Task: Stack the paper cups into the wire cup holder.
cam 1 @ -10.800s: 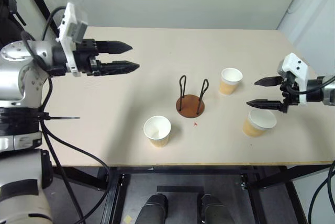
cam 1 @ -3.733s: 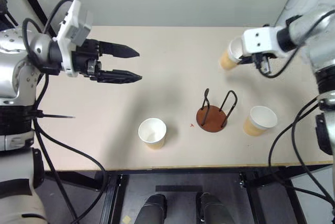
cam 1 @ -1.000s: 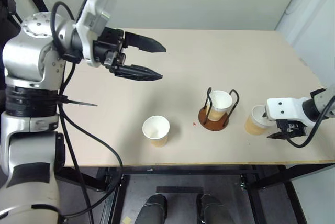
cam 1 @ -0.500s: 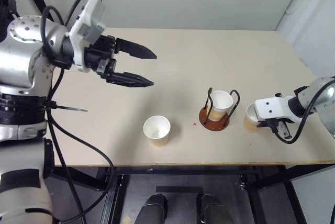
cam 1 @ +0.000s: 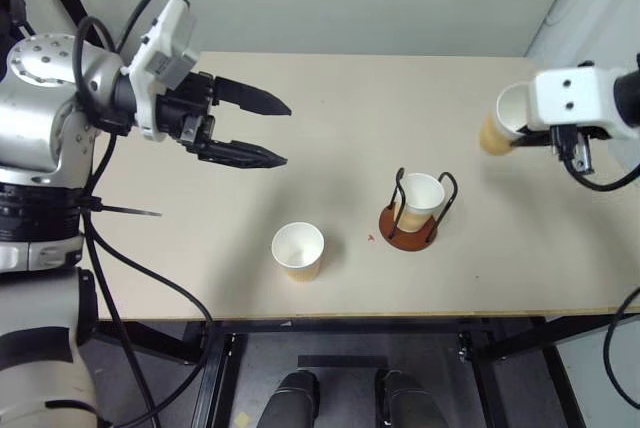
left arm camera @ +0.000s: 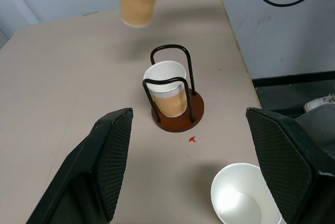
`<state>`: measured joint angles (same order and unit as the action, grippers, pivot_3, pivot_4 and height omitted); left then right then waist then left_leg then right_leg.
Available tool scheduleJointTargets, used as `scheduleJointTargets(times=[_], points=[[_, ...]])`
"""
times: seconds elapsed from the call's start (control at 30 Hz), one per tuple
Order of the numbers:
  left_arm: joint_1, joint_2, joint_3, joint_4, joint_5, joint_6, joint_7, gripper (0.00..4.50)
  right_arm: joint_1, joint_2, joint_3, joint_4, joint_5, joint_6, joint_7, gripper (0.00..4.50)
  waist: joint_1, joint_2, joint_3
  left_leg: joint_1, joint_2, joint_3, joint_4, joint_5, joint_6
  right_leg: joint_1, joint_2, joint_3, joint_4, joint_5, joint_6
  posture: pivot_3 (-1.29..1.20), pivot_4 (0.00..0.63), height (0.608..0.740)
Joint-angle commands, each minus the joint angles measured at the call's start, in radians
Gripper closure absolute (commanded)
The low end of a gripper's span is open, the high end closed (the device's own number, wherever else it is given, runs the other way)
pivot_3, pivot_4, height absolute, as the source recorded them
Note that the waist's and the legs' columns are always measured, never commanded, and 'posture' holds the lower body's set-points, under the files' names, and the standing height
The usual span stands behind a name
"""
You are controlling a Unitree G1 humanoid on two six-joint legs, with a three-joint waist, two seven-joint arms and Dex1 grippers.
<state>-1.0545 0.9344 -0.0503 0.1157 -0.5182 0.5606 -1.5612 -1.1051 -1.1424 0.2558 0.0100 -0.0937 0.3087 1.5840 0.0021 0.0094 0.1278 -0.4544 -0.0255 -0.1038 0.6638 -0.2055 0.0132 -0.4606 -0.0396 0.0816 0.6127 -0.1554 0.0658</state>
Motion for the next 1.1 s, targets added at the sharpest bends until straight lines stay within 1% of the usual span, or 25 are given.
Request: scheduleJointTargets(times=[0.03,0.13,0.27,0.6,0.77,1.1], points=[[-0.018,0.01,0.026,-0.006,0.001,-0.015,-0.006,0.78,-0.055,0.026,-0.002,-0.065,0.041,0.038,0.03,4.45,0.0,0.0,0.0,0.0,0.0,0.0,0.0,0.0,0.0,0.0,0.0,0.0,0.0,0.0,0.0,0.0,0.15,0.74],[-0.024,0.003,0.023,-0.001,0.004,-0.019,-0.004,0.78,-0.092,0.068,0.039,-0.076,0.049,0.032,0.03,4.45,0.0,0.001,0.0,-0.001,0.0,0.0,0.0,0.0,0.0,-0.001,0.0,0.0,0.0,0.0,0.0,0.0,0.15,0.74],[-0.02,-0.001,0.028,-0.01,-0.001,-0.014,0.003,0.78,-0.105,0.105,0.077,-0.064,0.05,0.021,0.03,4.45,0.0,0.001,0.0,0.0,0.0,0.0,0.0,0.0,0.0,-0.001,0.0,0.0,0.0,0.0,-0.001,0.0,0.15,0.74],[0.013,0.019,0.053,-0.047,-0.02,0.009,0.025,0.78,-0.078,0.108,0.122,-0.083,0.084,0.008,0.03,4.45,0.0,0.001,0.0,-0.001,0.0,0.0,0.0,0.0,0.0,-0.001,0.0,0.0,0.0,0.0,-0.001,0.0,0.15,0.74],[0.018,0.023,0.058,-0.055,-0.023,0.015,0.032,0.78,-0.047,0.104,0.135,-0.133,0.119,0.031,0.03,4.45,0.0,0.001,0.0,0.0,0.0,0.0,0.0,0.0,0.0,-0.001,0.0,0.0,0.001,0.0,-0.001,0.0,0.15,0.74],[0.027,0.032,0.067,-0.067,-0.027,0.021,0.042,0.78,-0.02,0.138,0.168,-0.087,0.07,-0.026,0.03,4.45,-0.001,0.001,0.0,0.0,0.0,0.0,0.0,0.0,0.0,-0.001,0.0,0.0,0.001,0.0,-0.002,0.0,0.15,0.74]])
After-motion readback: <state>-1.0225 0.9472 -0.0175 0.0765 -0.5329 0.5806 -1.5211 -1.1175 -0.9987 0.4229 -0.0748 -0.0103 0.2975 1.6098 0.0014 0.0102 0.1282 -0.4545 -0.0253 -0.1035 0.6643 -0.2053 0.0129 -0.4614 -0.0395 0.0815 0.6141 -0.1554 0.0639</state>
